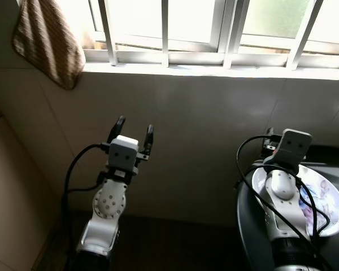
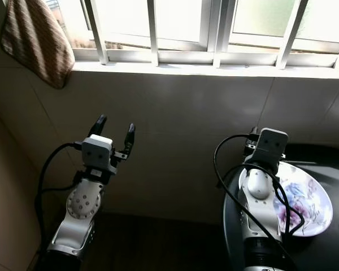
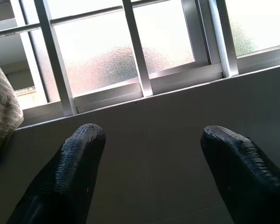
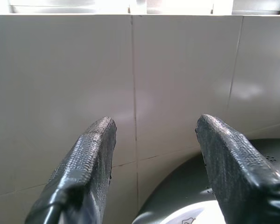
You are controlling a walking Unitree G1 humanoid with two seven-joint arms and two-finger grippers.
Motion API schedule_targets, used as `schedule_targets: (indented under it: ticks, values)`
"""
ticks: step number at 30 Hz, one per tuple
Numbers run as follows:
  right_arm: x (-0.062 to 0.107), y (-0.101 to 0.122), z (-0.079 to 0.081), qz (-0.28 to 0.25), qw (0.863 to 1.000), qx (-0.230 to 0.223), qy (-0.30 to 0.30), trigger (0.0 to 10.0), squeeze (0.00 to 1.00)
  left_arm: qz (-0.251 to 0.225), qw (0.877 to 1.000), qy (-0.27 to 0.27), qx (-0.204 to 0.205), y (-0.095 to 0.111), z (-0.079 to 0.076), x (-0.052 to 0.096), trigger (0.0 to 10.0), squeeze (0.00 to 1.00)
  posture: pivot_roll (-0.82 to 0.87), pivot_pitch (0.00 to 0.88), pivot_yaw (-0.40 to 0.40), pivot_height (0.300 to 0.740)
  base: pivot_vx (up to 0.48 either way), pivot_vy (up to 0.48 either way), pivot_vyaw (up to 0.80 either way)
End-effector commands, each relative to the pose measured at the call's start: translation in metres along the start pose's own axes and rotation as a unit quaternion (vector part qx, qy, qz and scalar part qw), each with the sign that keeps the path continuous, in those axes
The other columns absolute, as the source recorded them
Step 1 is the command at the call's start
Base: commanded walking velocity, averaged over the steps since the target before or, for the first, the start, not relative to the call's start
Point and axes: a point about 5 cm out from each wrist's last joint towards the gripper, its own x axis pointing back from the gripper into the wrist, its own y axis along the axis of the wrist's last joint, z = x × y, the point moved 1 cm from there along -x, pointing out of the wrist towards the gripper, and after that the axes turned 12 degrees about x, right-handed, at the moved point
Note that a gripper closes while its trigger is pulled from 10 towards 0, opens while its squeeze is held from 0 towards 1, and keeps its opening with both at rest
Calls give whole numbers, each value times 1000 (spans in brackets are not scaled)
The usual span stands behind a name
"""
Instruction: Kitchen organization
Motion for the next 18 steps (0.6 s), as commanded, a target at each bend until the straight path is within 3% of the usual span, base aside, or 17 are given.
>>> schedule_targets:
  ticks: [1,4,10,14,18]
  values:
    - [-1,1,2,4,1000,-5,2,10000,0,-6,1000,1,-5,2,4,0,10000,0,21,0,-31,740,0,480,0]
    - [0,1,3,6,1000,-6,3,10000,0,-3,1000,6,-2,1,5,0,10000,0,23,0,-32,740,0,394,0]
    - [-1,0,3,9,1000,-6,2,10000,0,-11,1000,4,-8,3,5,0,10000,0,23,0,-33,740,0,0,0]
    - [-2,-4,0,25,1000,-12,-10,10000,0,-9,1000,2,-9,3,4,0,10000,0,22,0,-33,740,0,0,-800]
    - [-5,-18,-16,71,996,-12,-59,10000,0,-6,1000,-1,-13,2,4,0,10000,0,23,0,-33,740,0,0,-800]
